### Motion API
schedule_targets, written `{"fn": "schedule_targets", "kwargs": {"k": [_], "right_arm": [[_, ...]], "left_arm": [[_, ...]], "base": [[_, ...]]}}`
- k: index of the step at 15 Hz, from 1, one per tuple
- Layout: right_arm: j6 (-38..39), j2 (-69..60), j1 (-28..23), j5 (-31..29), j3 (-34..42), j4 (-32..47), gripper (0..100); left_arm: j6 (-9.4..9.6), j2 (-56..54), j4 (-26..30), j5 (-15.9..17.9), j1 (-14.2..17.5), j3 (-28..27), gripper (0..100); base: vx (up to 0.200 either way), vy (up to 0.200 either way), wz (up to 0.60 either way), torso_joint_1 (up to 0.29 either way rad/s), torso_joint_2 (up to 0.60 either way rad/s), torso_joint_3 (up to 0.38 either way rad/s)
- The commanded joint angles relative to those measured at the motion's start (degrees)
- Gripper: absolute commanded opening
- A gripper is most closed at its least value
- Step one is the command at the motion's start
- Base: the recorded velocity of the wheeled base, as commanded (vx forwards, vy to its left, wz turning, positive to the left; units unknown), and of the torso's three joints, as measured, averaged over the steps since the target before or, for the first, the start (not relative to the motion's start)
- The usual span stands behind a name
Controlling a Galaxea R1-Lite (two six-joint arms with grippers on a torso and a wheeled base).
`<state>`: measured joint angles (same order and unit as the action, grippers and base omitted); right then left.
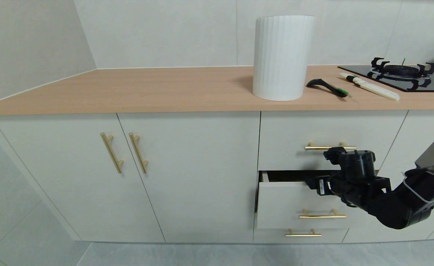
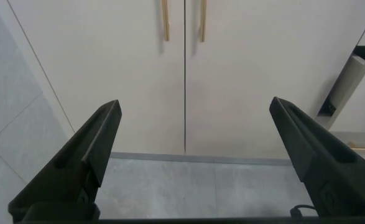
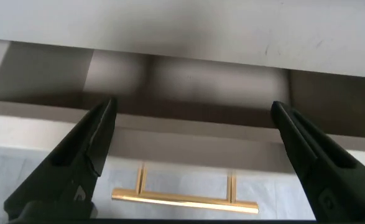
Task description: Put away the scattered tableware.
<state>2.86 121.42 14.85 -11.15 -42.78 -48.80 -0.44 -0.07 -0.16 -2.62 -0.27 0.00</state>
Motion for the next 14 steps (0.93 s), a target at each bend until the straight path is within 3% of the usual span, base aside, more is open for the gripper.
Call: {"fn": "schedule_targets", "kwargs": {"k": [1,4,10,14], "right_arm": [[-0.14,0.49,0.01,-0.01,0.15,0.72,100],[-0.14,-1.45,0.01,0.08,0.5,2.92,100],[-0.4,-10.76,0.09,2.63,0.15,19.53,100],[-1.63,-13.22,0.44,2.63,0.24,25.86,100]], "left_arm": [[0.0,0.07,-0.02,-0.02,0.0,0.0,100],[0.0,0.07,-0.02,-0.02,0.0,0.0,100],[0.0,0.07,-0.02,-0.02,0.0,0.0,100],[0.0,0.07,-0.02,-0.02,0.0,0.0,100]], "base": [[0.0,0.0,0.0,0.0,0.0,0.0],[0.0,0.0,0.0,0.0,0.0,0.0],[0.0,0.0,0.0,0.0,0.0,0.0],[0.0,0.0,0.0,0.0,0.0,0.0]]}}
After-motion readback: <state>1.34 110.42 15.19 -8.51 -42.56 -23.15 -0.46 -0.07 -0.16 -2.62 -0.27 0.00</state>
